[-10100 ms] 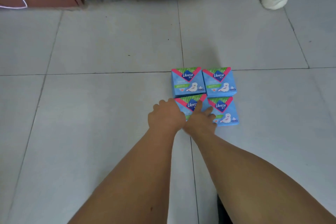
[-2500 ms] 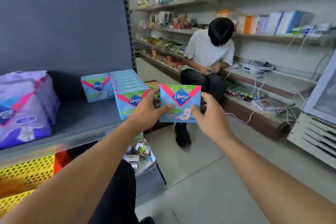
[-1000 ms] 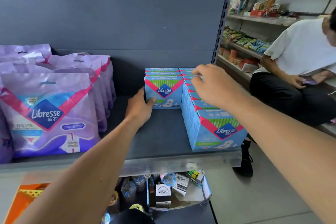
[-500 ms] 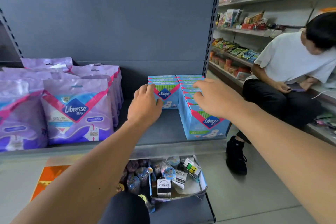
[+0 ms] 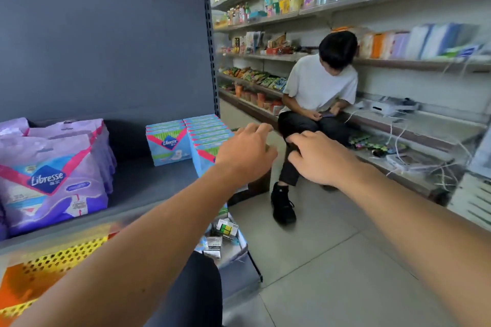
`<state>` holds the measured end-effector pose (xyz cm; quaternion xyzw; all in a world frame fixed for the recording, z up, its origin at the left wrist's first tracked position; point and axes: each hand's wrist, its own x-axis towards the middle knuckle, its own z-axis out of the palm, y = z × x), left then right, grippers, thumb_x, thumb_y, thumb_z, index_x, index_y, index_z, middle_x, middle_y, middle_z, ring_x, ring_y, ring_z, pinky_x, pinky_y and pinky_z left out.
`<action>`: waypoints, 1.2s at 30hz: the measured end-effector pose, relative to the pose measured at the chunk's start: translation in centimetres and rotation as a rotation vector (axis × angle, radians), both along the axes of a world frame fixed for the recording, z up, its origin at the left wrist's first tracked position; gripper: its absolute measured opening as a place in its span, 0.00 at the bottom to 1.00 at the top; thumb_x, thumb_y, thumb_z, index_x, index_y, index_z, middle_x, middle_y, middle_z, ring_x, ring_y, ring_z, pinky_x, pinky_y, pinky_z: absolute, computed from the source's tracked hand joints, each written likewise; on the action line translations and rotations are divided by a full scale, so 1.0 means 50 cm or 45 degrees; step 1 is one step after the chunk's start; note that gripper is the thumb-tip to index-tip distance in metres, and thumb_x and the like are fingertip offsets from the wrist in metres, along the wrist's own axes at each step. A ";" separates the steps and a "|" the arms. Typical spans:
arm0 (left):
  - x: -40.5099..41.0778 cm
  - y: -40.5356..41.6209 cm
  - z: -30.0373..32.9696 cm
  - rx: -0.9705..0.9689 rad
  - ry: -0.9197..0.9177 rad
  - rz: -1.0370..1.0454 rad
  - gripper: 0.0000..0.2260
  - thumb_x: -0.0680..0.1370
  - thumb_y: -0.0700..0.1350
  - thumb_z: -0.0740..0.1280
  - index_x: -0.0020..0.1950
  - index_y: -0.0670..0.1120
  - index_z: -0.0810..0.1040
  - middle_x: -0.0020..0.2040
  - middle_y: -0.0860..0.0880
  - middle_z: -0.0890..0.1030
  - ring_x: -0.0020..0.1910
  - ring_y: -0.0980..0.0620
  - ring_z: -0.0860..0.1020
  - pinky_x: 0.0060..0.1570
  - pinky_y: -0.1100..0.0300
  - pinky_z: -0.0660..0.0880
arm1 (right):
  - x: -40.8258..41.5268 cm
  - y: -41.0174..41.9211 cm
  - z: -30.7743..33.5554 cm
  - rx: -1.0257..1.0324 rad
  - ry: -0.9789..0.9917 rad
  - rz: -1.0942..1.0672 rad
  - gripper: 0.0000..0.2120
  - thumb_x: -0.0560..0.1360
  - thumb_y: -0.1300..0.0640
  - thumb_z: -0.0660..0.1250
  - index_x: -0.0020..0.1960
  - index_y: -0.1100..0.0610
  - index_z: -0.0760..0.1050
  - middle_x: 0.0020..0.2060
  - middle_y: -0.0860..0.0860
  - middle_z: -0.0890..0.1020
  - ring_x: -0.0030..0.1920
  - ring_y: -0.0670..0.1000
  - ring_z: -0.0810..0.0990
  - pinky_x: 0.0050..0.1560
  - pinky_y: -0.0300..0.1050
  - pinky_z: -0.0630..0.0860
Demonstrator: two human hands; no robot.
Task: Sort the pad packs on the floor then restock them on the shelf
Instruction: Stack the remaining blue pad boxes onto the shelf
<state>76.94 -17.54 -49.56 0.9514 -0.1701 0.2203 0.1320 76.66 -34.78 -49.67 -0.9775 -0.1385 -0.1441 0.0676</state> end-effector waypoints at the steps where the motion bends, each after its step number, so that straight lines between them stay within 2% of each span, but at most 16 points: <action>1: -0.002 -0.028 -0.002 0.011 0.021 -0.035 0.20 0.80 0.54 0.58 0.72 0.51 0.66 0.67 0.46 0.72 0.65 0.44 0.71 0.57 0.49 0.71 | -0.013 -0.026 -0.005 0.015 0.003 -0.031 0.21 0.80 0.49 0.53 0.72 0.51 0.65 0.67 0.53 0.71 0.68 0.57 0.67 0.61 0.59 0.72; 5: -0.012 -0.192 -0.039 0.058 0.113 -0.288 0.20 0.80 0.55 0.59 0.70 0.50 0.67 0.65 0.46 0.73 0.63 0.43 0.72 0.57 0.45 0.74 | -0.094 -0.175 -0.050 0.055 0.073 -0.281 0.21 0.80 0.49 0.54 0.72 0.52 0.66 0.66 0.54 0.72 0.66 0.57 0.70 0.61 0.57 0.72; 10: -0.040 -0.420 -0.127 0.165 0.261 -0.663 0.20 0.80 0.54 0.59 0.70 0.48 0.68 0.64 0.45 0.72 0.63 0.41 0.73 0.58 0.46 0.73 | -0.218 -0.377 -0.138 0.103 0.169 -0.668 0.18 0.78 0.49 0.57 0.66 0.53 0.70 0.60 0.55 0.75 0.59 0.59 0.75 0.56 0.55 0.75; 15: -0.087 -0.636 -0.246 0.226 0.441 -0.953 0.20 0.80 0.55 0.59 0.71 0.49 0.67 0.67 0.46 0.71 0.65 0.43 0.71 0.60 0.48 0.71 | -0.328 -0.546 -0.258 0.222 0.335 -1.065 0.24 0.79 0.49 0.58 0.73 0.53 0.65 0.69 0.57 0.71 0.67 0.59 0.70 0.65 0.55 0.70; 18: -0.118 -0.747 -0.340 0.273 0.562 -1.061 0.20 0.81 0.55 0.58 0.71 0.50 0.66 0.67 0.47 0.71 0.65 0.44 0.71 0.59 0.48 0.71 | -0.385 -0.626 -0.364 0.321 0.459 -1.265 0.24 0.79 0.49 0.58 0.74 0.54 0.63 0.68 0.58 0.70 0.67 0.60 0.69 0.66 0.56 0.69; 22: -0.147 -0.864 -0.490 0.368 0.717 -1.133 0.19 0.80 0.54 0.59 0.69 0.49 0.67 0.65 0.46 0.72 0.64 0.44 0.72 0.57 0.50 0.71 | -0.446 -0.693 -0.524 0.496 0.611 -1.511 0.23 0.78 0.49 0.60 0.71 0.54 0.65 0.64 0.58 0.73 0.63 0.60 0.73 0.59 0.51 0.73; 25: -0.161 -0.928 -0.618 0.444 0.867 -1.117 0.18 0.81 0.52 0.58 0.70 0.49 0.67 0.65 0.47 0.72 0.64 0.45 0.71 0.55 0.51 0.70 | -0.478 -0.728 -0.658 0.662 0.697 -1.674 0.23 0.77 0.46 0.62 0.69 0.53 0.66 0.62 0.55 0.74 0.61 0.59 0.74 0.56 0.52 0.75; 31: -0.168 -1.013 -0.843 0.545 1.041 -1.019 0.17 0.81 0.50 0.58 0.70 0.47 0.67 0.64 0.46 0.72 0.63 0.45 0.72 0.53 0.52 0.71 | -0.470 -0.789 -0.907 0.863 0.782 -1.879 0.34 0.74 0.41 0.66 0.74 0.54 0.57 0.66 0.57 0.67 0.64 0.60 0.68 0.57 0.52 0.72; 36: -0.160 -1.055 -0.984 0.598 1.102 -0.985 0.17 0.81 0.49 0.58 0.70 0.48 0.67 0.63 0.46 0.72 0.63 0.46 0.71 0.53 0.51 0.71 | -0.418 -0.821 -1.082 0.829 0.799 -1.947 0.46 0.71 0.35 0.68 0.77 0.51 0.48 0.75 0.58 0.54 0.72 0.60 0.59 0.64 0.55 0.68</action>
